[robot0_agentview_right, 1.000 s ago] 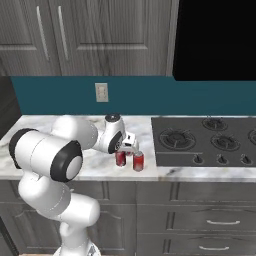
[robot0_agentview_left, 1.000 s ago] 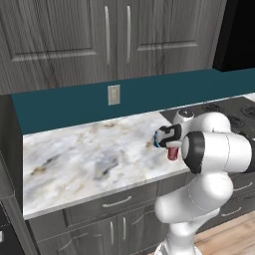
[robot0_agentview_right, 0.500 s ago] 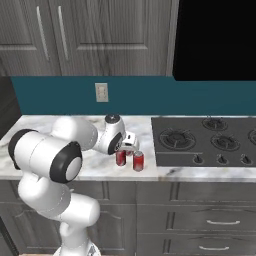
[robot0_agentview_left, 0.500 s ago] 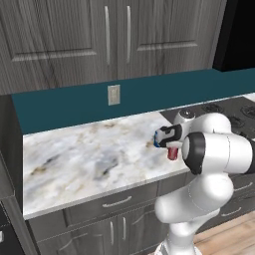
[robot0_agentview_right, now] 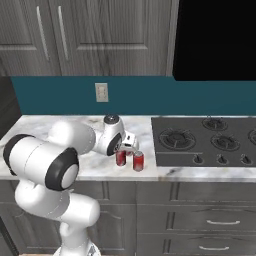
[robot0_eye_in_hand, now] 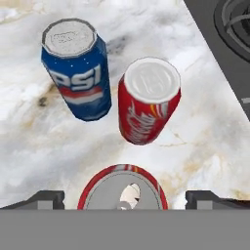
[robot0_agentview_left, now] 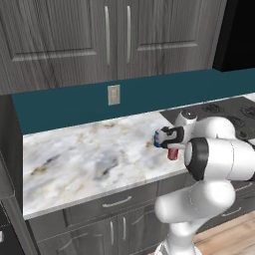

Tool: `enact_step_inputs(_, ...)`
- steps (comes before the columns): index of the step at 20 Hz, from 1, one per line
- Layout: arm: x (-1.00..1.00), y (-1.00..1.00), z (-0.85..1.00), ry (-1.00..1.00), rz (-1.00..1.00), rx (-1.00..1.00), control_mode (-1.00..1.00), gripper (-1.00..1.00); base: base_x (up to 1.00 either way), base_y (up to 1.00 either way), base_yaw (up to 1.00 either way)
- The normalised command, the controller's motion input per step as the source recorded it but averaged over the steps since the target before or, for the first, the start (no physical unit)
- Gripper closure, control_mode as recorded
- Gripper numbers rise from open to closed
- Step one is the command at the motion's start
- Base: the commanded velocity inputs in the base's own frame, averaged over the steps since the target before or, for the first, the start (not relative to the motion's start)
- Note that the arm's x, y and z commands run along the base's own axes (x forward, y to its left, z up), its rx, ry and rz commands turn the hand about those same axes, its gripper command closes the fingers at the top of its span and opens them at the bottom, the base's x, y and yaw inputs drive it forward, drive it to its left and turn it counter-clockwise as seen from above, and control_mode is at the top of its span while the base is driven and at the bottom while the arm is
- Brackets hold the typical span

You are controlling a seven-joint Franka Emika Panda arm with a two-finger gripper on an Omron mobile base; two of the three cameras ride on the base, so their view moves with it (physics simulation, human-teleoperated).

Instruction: Four empty soda cans are scattered around the kitchen. Gather all the cans and cluster them next to the stove for recycling.

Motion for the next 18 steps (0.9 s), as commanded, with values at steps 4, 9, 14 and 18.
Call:
enact_step_inputs(4,-0.08,-0.09,0.33,0.0,0.0,0.0,-1.0,-1.0,0.0,0.0,0.0)
enact_step_inputs(9,-0.06,-0.04,0.43,-0.01,0.0,0.0,-1.0,-1.0,0.0,0.0,0.0)
enact_step_inputs(14,-0.28,0.0,0.48,-0.06,0.0,0.0,-1.0,-1.0,0.0,0.0,0.0)
enact_step_inputs(18,-0.4,0.06,0.56,-0.08,0.0,0.0,-1.0,-1.0,0.0,0.0,0.0)
